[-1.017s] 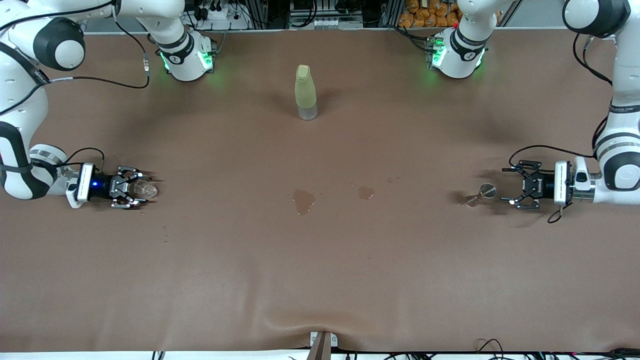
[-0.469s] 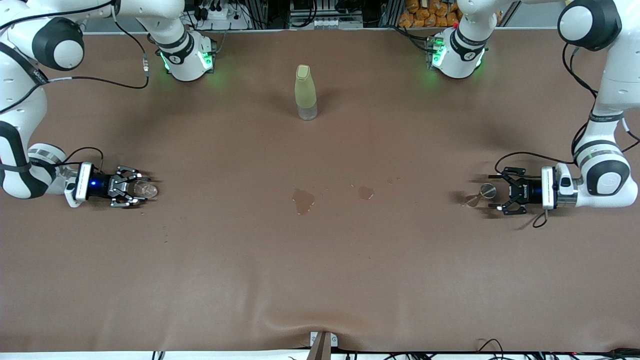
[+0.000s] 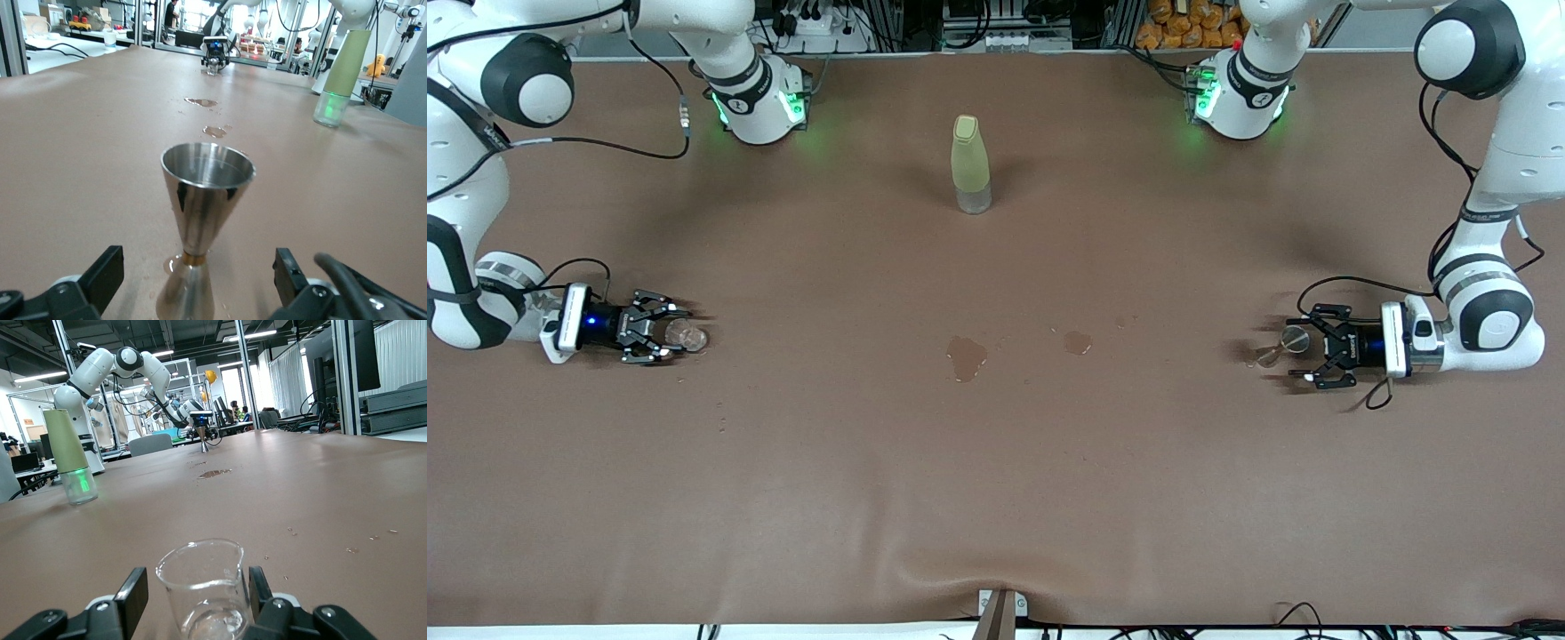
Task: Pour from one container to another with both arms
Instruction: 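Lift the beaker with the right gripper while the left gripper lifts the jigger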
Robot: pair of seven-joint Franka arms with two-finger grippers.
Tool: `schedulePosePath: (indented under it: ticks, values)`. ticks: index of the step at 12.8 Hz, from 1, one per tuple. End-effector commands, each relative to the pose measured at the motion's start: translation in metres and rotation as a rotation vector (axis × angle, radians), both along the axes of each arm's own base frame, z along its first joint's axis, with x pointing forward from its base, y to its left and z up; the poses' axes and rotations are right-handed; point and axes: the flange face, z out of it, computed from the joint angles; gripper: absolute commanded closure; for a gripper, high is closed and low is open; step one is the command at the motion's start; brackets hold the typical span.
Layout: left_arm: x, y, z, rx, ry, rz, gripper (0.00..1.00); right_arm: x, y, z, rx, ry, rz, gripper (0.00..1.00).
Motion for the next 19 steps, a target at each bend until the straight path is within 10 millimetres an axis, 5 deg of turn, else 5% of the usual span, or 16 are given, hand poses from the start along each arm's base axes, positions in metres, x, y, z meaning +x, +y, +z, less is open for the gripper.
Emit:
schedulePosePath:
  ticks: [1, 6, 15, 19]
  values:
    - [0.007, -0.011, -0.002, -0.02, -0.028, 0.015, 0.0, 0.002, 0.002, -0.01, 0.047, -0.048, -0.012, 0.31]
    - [0.005, -0.012, -0.007, -0.025, -0.018, 0.017, 0.17, 0.004, 0.004, -0.012, 0.073, -0.057, -0.006, 0.32]
    - [0.001, -0.01, -0.016, -0.025, -0.005, 0.02, 0.32, 0.003, 0.001, -0.012, 0.076, -0.058, -0.013, 0.5]
    - [0.002, -0.009, -0.012, -0.023, -0.008, 0.022, 0.4, 0.008, 0.012, 0.0, 0.123, -0.05, 0.023, 0.68]
